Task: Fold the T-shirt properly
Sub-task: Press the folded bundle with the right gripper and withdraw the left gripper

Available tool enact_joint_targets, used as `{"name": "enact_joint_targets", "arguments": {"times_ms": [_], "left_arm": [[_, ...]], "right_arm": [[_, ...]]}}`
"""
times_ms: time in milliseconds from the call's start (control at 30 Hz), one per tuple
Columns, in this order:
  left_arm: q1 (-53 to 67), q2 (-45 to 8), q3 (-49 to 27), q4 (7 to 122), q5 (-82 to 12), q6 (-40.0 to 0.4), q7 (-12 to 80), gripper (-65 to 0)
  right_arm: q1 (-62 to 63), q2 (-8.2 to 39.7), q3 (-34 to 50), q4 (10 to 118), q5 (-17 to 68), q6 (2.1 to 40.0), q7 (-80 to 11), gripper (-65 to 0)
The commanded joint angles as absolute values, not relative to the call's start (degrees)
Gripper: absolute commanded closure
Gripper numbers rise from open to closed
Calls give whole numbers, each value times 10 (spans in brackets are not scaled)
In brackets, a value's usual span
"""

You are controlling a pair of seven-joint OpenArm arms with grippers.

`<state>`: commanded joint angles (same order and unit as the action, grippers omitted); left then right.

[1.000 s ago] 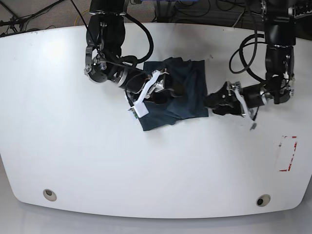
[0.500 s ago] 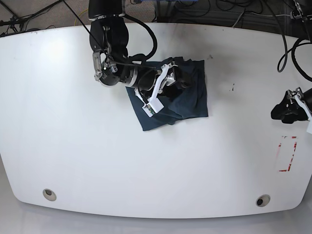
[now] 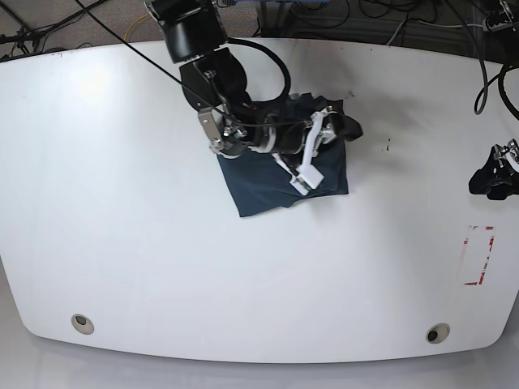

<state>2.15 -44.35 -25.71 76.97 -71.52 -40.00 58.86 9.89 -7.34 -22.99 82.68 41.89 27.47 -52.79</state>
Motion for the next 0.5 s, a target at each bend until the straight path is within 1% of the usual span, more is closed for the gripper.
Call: {"name": "enact_joint_targets", "arguments": {"times_ms": [100,167,233,300,500], "left_arm": [[25,-444,-257,771,-715,-400,589,-365],[26,-444,-257,771,-715,-400,589,-365],[29,-444,-257,769,-715,-400,589,-365],[31,-444,-255,770,-715,-400,588,-365],[33,-443,-239,771,-714,-400,589,-365]], "right_arm": [[110,-87,-251,835,420,268,-530,-422],[113,-89,-266,844,420,252,-531,-422],[127,-90,-291,851,420,227,-531,-422],[141,-87,-296,850,420,214,-531,-422],[143,-64,-293,862,422,209,-531,-422]]}}
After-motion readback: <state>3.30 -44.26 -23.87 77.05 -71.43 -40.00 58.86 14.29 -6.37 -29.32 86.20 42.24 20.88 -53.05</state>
